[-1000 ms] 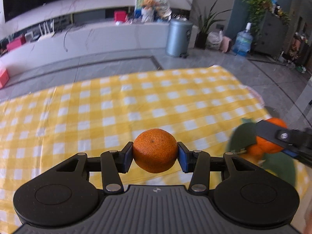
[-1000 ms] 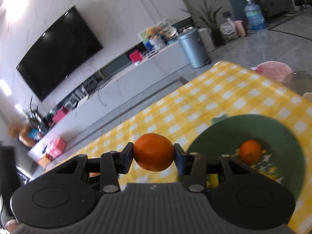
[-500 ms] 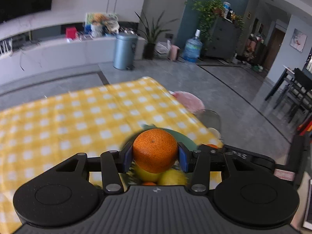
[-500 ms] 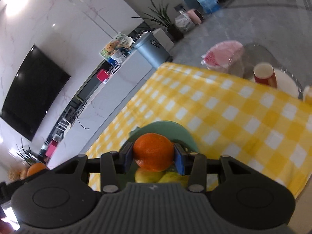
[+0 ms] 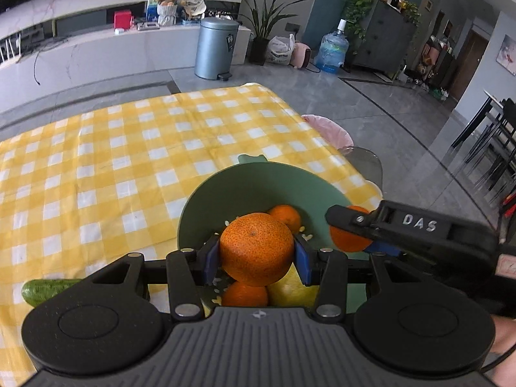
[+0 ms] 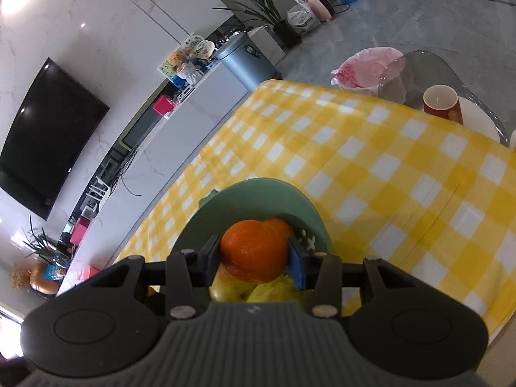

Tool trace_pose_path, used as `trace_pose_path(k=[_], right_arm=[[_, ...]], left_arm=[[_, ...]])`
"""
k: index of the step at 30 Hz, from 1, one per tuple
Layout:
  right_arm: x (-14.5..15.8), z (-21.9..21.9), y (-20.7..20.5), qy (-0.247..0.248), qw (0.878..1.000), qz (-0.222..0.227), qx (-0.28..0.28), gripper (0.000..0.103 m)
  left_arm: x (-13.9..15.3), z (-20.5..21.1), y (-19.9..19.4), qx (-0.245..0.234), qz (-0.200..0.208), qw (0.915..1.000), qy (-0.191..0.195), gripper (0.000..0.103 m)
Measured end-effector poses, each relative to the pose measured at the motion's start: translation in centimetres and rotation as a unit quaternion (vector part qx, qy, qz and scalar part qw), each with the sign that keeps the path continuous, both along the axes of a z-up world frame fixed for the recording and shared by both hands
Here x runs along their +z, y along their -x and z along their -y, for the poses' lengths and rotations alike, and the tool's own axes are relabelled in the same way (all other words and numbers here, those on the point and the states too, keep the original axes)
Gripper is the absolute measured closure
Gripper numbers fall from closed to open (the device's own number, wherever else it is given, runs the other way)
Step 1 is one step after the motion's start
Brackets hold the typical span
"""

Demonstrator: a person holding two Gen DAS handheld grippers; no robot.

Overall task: Organize fruits
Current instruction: 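Carry the orange into the colander and open the right tool while the left tool carries its orange, then lower the held orange into the green colander and open the left tool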

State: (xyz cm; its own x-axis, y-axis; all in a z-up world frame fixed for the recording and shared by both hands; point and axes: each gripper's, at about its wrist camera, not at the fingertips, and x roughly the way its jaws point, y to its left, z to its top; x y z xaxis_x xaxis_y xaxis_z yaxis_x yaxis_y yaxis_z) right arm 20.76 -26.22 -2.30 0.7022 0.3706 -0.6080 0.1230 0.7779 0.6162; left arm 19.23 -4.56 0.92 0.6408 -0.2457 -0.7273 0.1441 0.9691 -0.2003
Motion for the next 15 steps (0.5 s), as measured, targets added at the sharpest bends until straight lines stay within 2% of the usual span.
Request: trace_pose_path(k=[8, 10, 12, 15], right_arm=[[-0.5, -0.8, -0.8, 0.024, 1.0, -0.018, 0.002, 0.061], [-0.2, -1.1, -0.8, 0.036, 0.999, -0.013, 0.004, 0.049], [0.2, -1.1, -0.7, 0.029, 1.0, -0.002, 0.003, 0.042], [0.5, -0.9, -0.5, 0.03, 1.0, 0.006, -0.005, 0.041]], left_arm=[[-1.0, -1.1, -0.2, 0.017, -0.009, 0.9998, 0.006, 0.05], [-1.1, -1.3, -0.3, 0.013, -0.009, 0.9999, 0.005, 0.05], [-1.0, -1.3, -0.3, 0.0, -0.009, 1.0, -0.003, 0.05], [-1.1, -1.6, -0.6, -0.011, -0.018, 0.9998, -0.005, 0.05]])
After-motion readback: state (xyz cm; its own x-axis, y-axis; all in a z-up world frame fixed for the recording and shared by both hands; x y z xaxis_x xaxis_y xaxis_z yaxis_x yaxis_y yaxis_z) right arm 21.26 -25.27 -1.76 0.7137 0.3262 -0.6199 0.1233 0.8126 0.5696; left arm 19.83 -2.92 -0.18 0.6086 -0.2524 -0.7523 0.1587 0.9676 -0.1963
